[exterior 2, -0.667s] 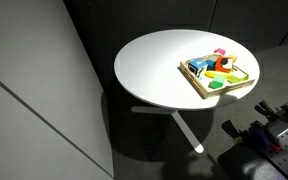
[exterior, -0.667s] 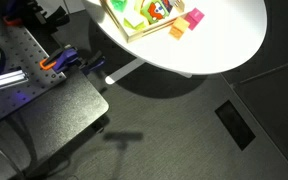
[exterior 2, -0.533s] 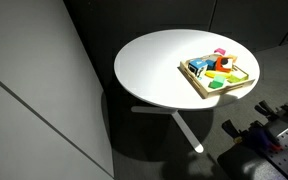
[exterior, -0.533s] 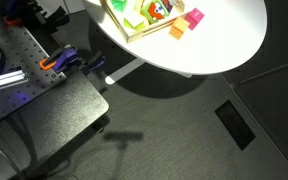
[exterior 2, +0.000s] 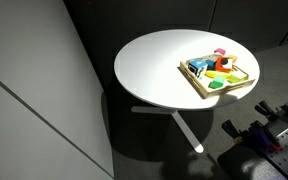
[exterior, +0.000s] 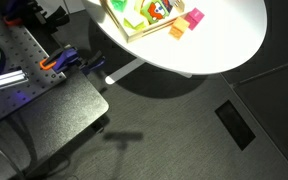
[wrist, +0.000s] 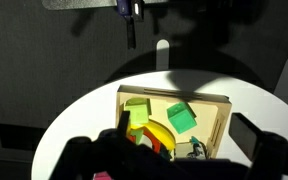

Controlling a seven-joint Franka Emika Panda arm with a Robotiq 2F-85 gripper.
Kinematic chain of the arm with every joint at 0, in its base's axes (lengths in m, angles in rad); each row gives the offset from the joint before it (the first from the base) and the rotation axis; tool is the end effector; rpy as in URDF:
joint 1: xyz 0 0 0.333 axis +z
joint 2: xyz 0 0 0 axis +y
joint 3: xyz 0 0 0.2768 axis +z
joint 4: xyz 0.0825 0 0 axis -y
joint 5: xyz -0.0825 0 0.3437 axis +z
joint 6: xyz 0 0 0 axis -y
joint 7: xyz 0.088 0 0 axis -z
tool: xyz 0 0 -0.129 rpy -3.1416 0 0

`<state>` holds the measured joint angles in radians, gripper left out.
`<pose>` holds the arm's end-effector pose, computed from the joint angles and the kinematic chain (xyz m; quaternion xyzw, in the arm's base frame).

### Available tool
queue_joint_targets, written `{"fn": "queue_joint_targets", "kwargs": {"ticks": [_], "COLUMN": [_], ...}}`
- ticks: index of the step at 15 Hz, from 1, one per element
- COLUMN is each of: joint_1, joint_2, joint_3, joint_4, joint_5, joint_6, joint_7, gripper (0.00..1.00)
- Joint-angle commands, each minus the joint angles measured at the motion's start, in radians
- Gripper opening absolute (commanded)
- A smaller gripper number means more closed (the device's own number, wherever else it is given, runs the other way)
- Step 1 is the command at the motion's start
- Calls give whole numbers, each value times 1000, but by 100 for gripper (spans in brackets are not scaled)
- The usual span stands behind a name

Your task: Remove the plush block from the wooden tray

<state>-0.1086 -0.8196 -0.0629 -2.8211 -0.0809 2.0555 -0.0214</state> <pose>0.2911 -0.0531 0.3892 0.9984 -0.0478 0.0256 0.0156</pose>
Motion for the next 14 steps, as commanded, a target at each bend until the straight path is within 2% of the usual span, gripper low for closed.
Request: {"fn": "queue_joint_targets", "kwargs": {"ticks": [1,8,14], "joint_1": [13,30,16], "joint_2": [44,173,343], "joint_3": [2,29,33], "joint_4": [48,162,286], "joint_5": [19,50,42], "joint_6": [-10,-6,-22], "joint_7": [15,64,133], "gripper": [100,100,100]}}
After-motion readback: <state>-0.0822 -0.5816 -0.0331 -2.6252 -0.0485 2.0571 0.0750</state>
